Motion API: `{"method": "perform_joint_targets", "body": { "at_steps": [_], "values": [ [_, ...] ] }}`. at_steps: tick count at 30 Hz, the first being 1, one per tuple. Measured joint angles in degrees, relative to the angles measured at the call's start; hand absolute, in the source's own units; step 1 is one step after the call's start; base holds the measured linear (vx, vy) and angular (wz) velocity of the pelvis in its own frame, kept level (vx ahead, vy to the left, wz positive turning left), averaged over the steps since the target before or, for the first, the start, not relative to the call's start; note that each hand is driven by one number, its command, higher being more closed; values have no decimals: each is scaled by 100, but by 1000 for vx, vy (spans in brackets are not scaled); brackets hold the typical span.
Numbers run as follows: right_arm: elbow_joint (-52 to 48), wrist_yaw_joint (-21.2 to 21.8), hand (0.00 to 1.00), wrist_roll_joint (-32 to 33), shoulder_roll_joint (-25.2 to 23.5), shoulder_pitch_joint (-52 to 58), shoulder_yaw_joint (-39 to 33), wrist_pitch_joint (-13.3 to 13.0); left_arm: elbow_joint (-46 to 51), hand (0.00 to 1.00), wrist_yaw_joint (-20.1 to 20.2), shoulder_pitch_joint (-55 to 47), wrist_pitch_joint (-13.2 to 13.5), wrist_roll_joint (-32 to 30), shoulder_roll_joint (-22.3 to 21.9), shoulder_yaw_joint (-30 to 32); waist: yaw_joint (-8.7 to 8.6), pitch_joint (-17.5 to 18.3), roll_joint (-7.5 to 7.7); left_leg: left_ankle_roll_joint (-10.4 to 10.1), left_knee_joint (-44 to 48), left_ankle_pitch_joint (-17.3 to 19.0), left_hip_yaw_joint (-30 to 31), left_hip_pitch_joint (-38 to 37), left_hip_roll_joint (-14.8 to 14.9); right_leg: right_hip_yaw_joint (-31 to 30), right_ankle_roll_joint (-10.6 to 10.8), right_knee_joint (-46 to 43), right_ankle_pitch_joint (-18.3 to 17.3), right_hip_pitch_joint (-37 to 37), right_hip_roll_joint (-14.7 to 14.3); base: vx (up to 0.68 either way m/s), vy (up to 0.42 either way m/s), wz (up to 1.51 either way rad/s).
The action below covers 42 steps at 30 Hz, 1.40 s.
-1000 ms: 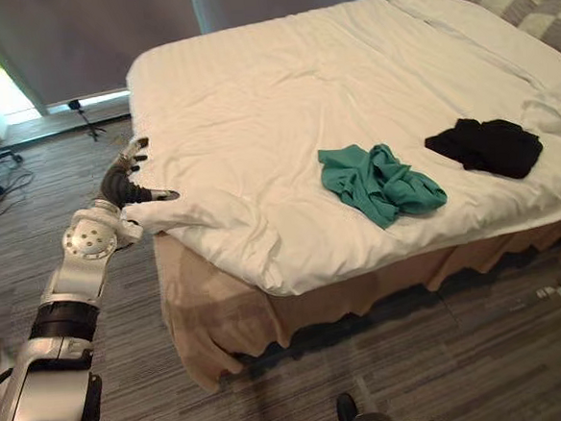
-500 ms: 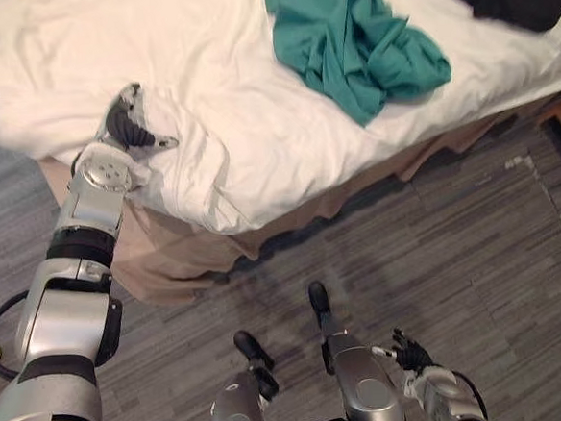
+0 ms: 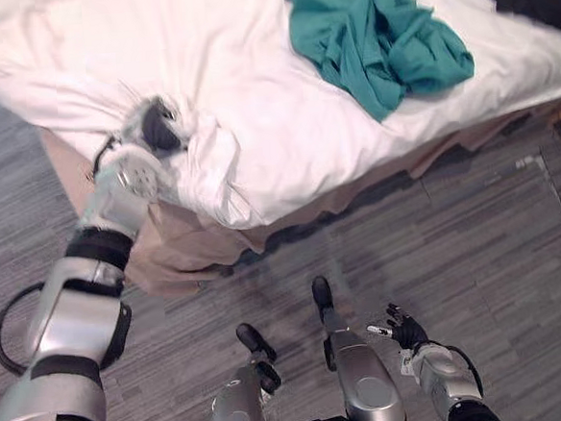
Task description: Tidy the bed and pick cloth on bed and put in laundry
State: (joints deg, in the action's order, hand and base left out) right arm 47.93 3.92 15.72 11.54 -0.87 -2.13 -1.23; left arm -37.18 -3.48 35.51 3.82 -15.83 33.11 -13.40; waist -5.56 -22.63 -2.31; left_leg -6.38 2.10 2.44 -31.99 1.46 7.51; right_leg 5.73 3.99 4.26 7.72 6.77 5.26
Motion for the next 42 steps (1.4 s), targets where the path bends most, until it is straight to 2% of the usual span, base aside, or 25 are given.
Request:
{"method": "perform_joint_targets", "body": {
  "at_steps": [2,4,6,8,10,13,14,15,16,17,18,20,21,24,26,29,31,33,34,36,37,38,40,42],
  "values": [
    [167,-16,0,1,0,110,-3,56,51,0,-2,-765,28,23,-160,328,80,265,-71,-1,-28,1,81,-97,2,129,-5,-6,-102,-149,3,55,-23,37],
    [509,-26,0,2,-12,335,-202,138,-87,0,-55,-2092,-6,26,-457,967,266,712,-153,-6,-193,4,281,-388,-4,391,-21,-15,-347,-507,-11,87,-46,48],
    [699,-30,0,2,-10,363,-406,195,-93,0,-227,-2537,61,122,-721,1416,356,923,-121,-11,-234,7,367,-496,-1,522,-14,-12,-419,-665,-15,41,-33,33],
    [829,-15,0,2,-5,368,-650,257,-194,0,-429,-2721,78,136,-1223,1997,392,1118,-11,-34,-320,23,441,-694,-7,603,-13,-11,-514,-896,-21,7,-14,10],
    [919,10,0,3,4,372,-870,277,-416,0,-513,-2790,78,137,-1537,2601,383,1188,61,-62,-347,46,442,-840,-7,604,-41,-22,-584,-1005,-29,21,-24,-10],
    [1063,5,0,20,11,450,-1398,416,-509,0,-488,-2793,56,110,-2048,3406,384,1202,67,-62,-402,46,529,-945,-6,673,-11,-59,-667,-1091,-35,48,-34,7],
    [1213,-33,0,68,5,456,-1811,574,-626,0,-360,-2809,-203,-53,-2292,3886,384,1274,49,-62,-402,45,592,-964,4,734,7,-88,-709,-1099,-35,126,-58,3],
    [1275,-108,0,250,9,471,-2316,774,-1081,0,-220,-2998,-616,-322,-2436,4247,381,1379,-8,-62,-402,45,587,-976,4,788,27,-88,-723,-1101,-34,102,-46,-2],
    [1333,-140,0,334,10,470,-2584,841,-1272,0,-169,-3139,-750,-392,-2490,4378,381,1420,-34,-62,-404,45,586,-997,4,809,41,-88,-733,-1111,-34,129,-30,4],
    [1443,-382,0,678,20,474,-3214,1021,-1609,0,-61,-3499,-959,-514,-2595,4513,388,1466,-72,-62,-416,46,580,-1094,-1,842,78,-89,-761,-1199,-31,153,-3,19],
    [1543,-846,0,1044,60,515,-4131,1197,-1914,0,39,-4069,-1201,-472,-2757,4415,402,1520,-69,-65,-444,48,575,-1196,-3,938,106,-91,-791,-1323,-33,161,-8,28],
    [1661,-1202,0,1233,194,533,-4563,1199,-2204,0,92,-4428,-1330,-349,-2803,4188,492,1644,-64,-64,-516,49,573,-1193,-18,1007,71,-90,-819,-1328,-63,69,-8,28],
    [1654,-1427,100,1255,298,467,-4846,1169,-2341,0,151,-4600,-1374,-209,-2819,4009,502,1676,-24,-65,-583,50,578,-1196,-31,1082,55,-90,-852,-1331,-75,16,-11,22],
    [1494,-1711,100,1195,687,85,-5124,1005,-2364,0,138,-4745,-1374,103,-2833,3419,504,1737,116,-64,-618,51,577,-1182,-55,1096,53,-90,-853,-1309,-87,-35,-6,3],
    [962,-1796,100,1158,1023,-164,-4916,806,-2290,0,27,-4771,-1320,287,-2672,3053,509,1808,201,-64,-603,51,576,-1184,-75,1063,47,-90,-849,-1301,-23,-84,2,-10],
    [-129,-1842,100,1104,1642,-455,-3852,450,-2160,0,0,-4775,-1241,486,-2560,2521,507,1883,209,-63,-615,52,571,-1139,-124,946,9,-93,-818,-1189,15,-97,-7,-16],
    [-695,-1853,100,978,1818,-621,-3307,390,-2154,0,3,-4794,-1230,532,-2492,2344,503,1877,218,-68,-655,56,569,-1132,-119,940,-14,-94,-795,-1138,-1,-115,-24,-13],
    [-1741,-1685,100,653,1899,-927,-2428,312,-2036,0,-21,-4856,-1223,635,-2434,2116,507,1890,229,-79,-697,43,572,-1095,-105,906,-57,-102,-748,-1047,-33,-139,-44,-12],
    [-1955,-1626,100,597,1899,-1001,-2234,313,-2008,0,-20,-4873,-1224,654,-2420,2082,507,1893,233,-82,-696,37,572,-1081,-104,903,-63,-102,-741,-1034,-35,-112,-43,-6],
    [-2796,-1117,100,221,1897,-1395,-1339,290,-1896,0,-19,-4910,-1286,707,-2392,2005,556,1905,242,-83,-700,10,574,-1031,-104,896,-73,-101,-693,-978,-36,-89,-46,-2],
    [-2954,-989,100,218,1897,-1520,-1109,288,-1884,0,-19,-4916,-1296,707,-2392,2001,567,1904,244,-84,-701,4,576,-1031,-104,898,-74,-101,-687,-978,-36,-59,-43,2],
    [-3280,-491,100,219,1894,-1947,-435,275,-1824,0,-19,-4939,-1305,706,-2380,1932,596,1896,256,-83,-707,-21,589,-1029,-104,914,-67,-99,-669,-983,-37,-29,-28,4],
    [-3477,-43,100,229,1880,-2369,130,243,-1759,0,-18,-4941,-1300,704,-2351,1896,635,1898,254,-77,-710,-34,614,-1007,-105,939,-59,-90,-654,-985,-35,-11,-26,9],
    [-3625,383,100,257,1801,-2726,539,197,-1707,0,-21,-4941,-1279,705,-2321,1897,707,1858,318,-66,-709,-50,678,-974,-110,990,-61,-87,-644,-987,-32,9,-23,16]
  ]
}}
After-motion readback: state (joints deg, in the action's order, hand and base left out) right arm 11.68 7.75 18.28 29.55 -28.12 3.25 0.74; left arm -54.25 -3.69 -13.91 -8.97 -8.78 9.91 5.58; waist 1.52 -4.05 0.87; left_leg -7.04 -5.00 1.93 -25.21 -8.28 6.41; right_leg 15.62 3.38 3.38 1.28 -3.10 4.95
